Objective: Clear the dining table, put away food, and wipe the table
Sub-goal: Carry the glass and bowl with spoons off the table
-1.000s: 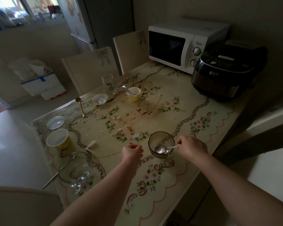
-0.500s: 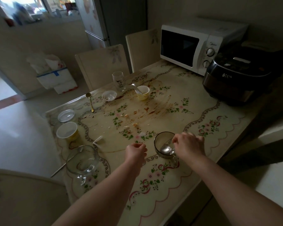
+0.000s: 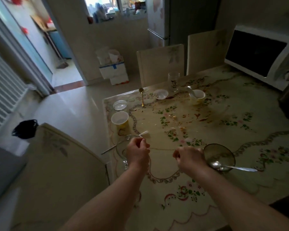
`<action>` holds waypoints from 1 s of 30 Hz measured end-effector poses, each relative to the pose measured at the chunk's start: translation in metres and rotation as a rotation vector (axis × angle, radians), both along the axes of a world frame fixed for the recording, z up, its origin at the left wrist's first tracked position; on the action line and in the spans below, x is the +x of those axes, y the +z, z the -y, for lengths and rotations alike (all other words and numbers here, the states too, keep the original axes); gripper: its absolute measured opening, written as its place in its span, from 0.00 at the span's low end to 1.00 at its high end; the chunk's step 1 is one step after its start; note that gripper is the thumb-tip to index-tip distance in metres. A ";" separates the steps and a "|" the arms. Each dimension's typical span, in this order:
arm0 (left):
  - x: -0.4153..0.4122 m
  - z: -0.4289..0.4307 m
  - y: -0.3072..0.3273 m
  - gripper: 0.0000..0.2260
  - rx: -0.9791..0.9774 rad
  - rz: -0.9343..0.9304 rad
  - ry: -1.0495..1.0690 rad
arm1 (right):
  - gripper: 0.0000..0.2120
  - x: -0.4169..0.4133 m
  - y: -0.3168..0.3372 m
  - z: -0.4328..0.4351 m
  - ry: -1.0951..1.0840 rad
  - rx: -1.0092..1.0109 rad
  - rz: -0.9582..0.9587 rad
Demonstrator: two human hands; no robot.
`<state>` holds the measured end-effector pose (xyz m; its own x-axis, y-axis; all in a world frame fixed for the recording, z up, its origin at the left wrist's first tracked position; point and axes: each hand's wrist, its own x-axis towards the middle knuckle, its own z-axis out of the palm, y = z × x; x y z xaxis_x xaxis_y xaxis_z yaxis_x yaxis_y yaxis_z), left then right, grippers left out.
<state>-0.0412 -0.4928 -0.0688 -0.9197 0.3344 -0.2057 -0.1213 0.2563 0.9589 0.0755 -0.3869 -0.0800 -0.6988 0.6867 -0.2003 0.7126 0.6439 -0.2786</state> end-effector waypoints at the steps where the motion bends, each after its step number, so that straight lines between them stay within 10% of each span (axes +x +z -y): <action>1: -0.009 0.010 0.002 0.06 -0.014 -0.038 0.054 | 0.11 -0.008 -0.002 0.005 0.021 -0.018 0.020; 30: -0.168 0.093 -0.103 0.14 -0.266 0.487 0.242 | 0.15 -0.108 -0.045 0.076 0.117 0.000 0.496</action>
